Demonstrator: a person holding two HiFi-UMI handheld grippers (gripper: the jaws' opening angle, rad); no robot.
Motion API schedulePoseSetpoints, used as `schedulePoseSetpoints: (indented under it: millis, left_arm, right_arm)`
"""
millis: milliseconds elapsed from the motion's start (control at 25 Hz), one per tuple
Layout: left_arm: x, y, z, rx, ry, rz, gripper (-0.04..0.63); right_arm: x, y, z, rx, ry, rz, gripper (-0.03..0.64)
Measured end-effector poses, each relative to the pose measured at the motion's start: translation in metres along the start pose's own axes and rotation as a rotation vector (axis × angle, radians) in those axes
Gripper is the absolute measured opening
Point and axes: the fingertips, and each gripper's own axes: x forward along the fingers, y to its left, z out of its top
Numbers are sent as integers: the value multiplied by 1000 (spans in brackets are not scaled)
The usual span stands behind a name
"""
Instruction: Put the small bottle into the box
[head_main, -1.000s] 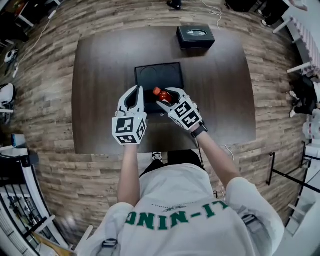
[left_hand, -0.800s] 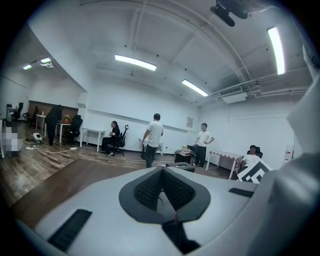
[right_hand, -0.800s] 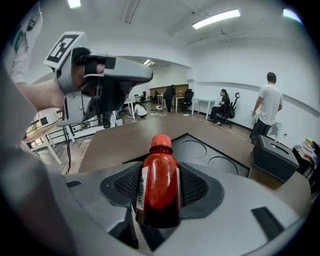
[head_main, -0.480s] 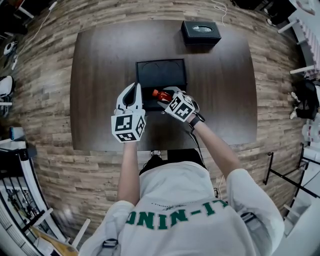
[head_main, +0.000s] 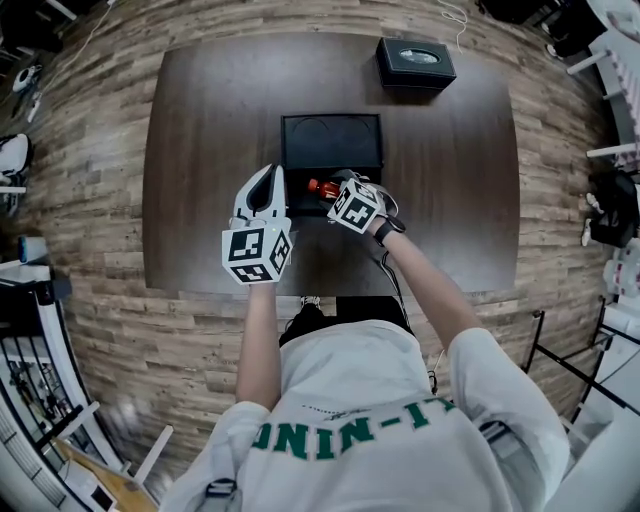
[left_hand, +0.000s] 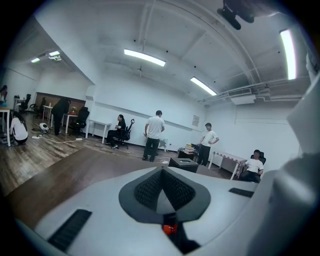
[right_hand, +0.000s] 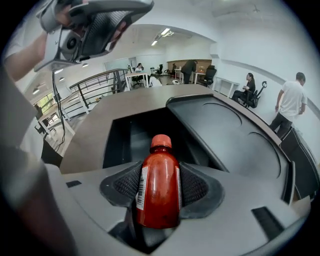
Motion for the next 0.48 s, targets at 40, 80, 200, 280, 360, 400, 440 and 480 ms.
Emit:
schedulePoseSetpoints:
  millis: [40,80,200,280,360,400,440,480]
  left_arm:
    - [-2,0,1,-5,-3,2,8]
    - [-4,1,1,-5,-4,4,8]
    - [-4,0,-2,2,2,6,7]
    - [-4,-1,-4,-1,6,4,8]
    - [-6,-1,-5,-6,9,3,8]
    - [-8,0,-6,-8,9,3,8]
    - [-9,0,-6,-10,9,3,8]
    - [-9,0,-6,-11,8,3,8]
  right_arm:
    - [2,2,-1,-14,13,10,230]
    - [4,4,-2,-27,23,21,230]
    - [7,7,-4,-58,60,39,230]
    - [7,5,-5,-51,75,24,232]
    - [7,2,-4,-10,55,18,241]
    - [7,3,-3,14,44,25,255]
    - [6,4,-3,34,38,35,276]
    - [5,4,-3,51,37,43,281]
